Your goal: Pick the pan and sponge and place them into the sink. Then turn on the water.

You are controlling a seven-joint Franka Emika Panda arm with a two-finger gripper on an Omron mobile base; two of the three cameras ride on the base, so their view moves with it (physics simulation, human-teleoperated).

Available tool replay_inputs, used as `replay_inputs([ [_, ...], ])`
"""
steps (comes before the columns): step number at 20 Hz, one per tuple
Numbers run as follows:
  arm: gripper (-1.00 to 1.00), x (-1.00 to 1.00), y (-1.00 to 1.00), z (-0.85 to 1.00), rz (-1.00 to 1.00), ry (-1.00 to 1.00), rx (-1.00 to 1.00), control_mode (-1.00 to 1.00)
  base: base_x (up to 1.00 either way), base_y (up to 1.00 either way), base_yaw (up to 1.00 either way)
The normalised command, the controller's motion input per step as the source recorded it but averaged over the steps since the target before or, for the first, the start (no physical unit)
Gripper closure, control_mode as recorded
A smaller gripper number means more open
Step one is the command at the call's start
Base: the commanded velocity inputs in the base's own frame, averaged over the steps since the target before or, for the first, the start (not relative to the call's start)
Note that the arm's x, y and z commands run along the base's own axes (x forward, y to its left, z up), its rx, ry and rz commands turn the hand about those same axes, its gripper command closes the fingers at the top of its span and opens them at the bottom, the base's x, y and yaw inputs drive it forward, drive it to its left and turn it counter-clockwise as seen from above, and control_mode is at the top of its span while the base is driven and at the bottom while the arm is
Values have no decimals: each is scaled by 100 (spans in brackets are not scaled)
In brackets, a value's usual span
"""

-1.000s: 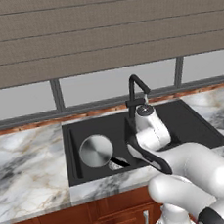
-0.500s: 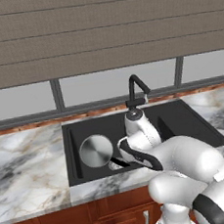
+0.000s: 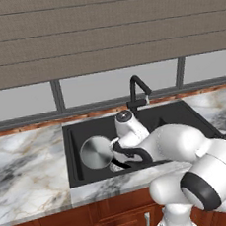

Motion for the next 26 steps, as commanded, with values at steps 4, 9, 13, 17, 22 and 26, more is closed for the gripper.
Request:
replay_inputs([
  [4, 100, 21, 28, -21, 0, 0, 0, -100, 0, 0, 0],
  [9, 100, 24, 21, -28, 0, -2, 0, -100, 0, 0, 0],
  [13, 100, 22, 19, -32, 0, -4, 0, -100, 0, 0, 0],
  [17, 100, 24, 21, -35, 0, -4, 0, -100, 0, 0, 0],
  [22, 100, 29, 21, -42, 0, -4, 0, -100, 0, 0, 0],
  [26, 100, 33, 18, -42, 0, -3, 0, -100, 0, 0, 0],
])
